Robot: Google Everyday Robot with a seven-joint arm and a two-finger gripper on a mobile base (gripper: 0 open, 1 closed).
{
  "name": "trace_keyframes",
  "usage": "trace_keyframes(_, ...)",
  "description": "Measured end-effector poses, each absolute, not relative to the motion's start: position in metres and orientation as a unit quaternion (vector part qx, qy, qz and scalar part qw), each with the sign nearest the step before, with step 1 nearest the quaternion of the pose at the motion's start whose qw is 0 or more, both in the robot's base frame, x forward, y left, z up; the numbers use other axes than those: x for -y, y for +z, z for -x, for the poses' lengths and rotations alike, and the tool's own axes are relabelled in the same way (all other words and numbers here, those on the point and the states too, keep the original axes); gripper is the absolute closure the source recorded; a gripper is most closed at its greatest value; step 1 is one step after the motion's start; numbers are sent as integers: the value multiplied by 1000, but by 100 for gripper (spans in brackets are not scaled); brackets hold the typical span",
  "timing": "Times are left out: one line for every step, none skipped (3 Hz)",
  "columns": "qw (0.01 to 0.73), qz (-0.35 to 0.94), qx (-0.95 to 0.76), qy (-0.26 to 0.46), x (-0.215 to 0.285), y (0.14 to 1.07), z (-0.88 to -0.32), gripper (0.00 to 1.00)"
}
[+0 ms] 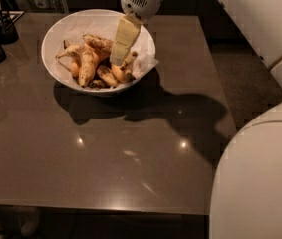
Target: Pick banana from white bowl
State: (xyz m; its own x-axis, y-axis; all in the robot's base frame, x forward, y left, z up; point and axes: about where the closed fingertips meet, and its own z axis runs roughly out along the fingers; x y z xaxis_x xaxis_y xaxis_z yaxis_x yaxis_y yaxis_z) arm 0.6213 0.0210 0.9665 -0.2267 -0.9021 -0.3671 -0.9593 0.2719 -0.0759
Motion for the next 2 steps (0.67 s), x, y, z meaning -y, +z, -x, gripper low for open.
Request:
trace_keyframes(159,595,-783,84,-20,962,-621,13)
trace_keyframes(154,596,-783,91,-23,962,-624,21)
